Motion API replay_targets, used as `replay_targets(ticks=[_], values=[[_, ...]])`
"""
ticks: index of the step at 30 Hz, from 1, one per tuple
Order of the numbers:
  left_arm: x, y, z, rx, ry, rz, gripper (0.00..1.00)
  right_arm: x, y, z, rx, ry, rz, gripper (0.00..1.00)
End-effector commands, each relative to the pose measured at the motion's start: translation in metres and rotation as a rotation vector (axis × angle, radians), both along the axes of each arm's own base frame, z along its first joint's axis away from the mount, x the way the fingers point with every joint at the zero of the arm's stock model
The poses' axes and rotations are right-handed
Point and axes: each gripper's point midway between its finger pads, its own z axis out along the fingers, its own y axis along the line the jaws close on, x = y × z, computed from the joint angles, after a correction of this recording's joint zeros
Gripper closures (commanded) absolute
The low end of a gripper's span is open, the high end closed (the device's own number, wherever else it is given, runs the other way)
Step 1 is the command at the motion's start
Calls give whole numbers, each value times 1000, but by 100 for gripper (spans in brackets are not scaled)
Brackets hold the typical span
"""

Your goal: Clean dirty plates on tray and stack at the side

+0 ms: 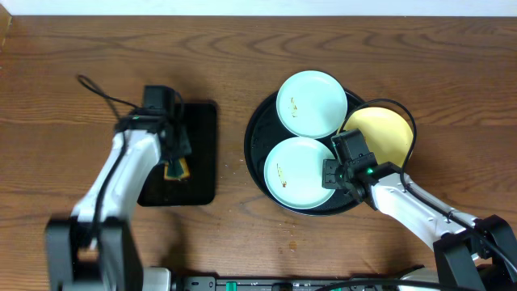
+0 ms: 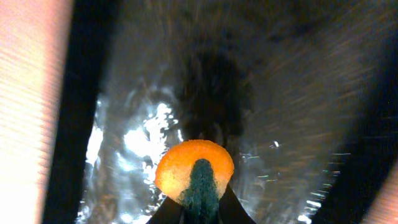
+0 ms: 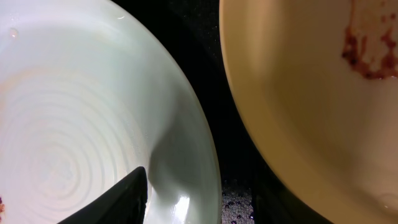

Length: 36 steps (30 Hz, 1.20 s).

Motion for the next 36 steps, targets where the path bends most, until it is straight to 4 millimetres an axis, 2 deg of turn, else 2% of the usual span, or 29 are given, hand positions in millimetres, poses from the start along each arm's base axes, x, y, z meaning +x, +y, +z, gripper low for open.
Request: replay_targets(ticks=[1,4,8,9,12,14,16,17,21,25,30,33,35,36], values=[[11,2,42,15,-129,-10,91,-4,2,-4,-8,8,13,48],[7,2,37,13,-117,-4,89,-4,2,-4,-8,8,13,47],[1,3,10,12,-36,7,89,-4,2,-4,-8,8,13,47],[1,3,5,13,-19,7,85,-4,2,-4,-8,8,13,48],[1,3,-12,15,23,6,65,-4,2,-4,-8,8,13,47],[2,3,-22,15,47,6,44,-4,2,-4,-8,8,13,47],[-1,3,-35,17,90,6,34,-4,2,-4,-8,9,13,47],[-4,3,-40,17,112,6,32,-5,2,-4,-9,11,13,47],[-18,3,-52,20,192,5,32,-7,1,-5,-14,22,14,47],[-23,3,-62,22,228,5,32,-7,1,-5,-14,23,14,48],[-7,4,-78,24,188,5,32,-7,1,-5,-14,23,14,48],[-6,3,-87,24,200,6,33,-7,1,-5,-14,22,13,48],[-9,4,-93,26,220,5,39,-7,1,-5,-14,23,13,48],[-10,4,-95,30,226,6,48,-8,1,-5,-15,25,14,47]])
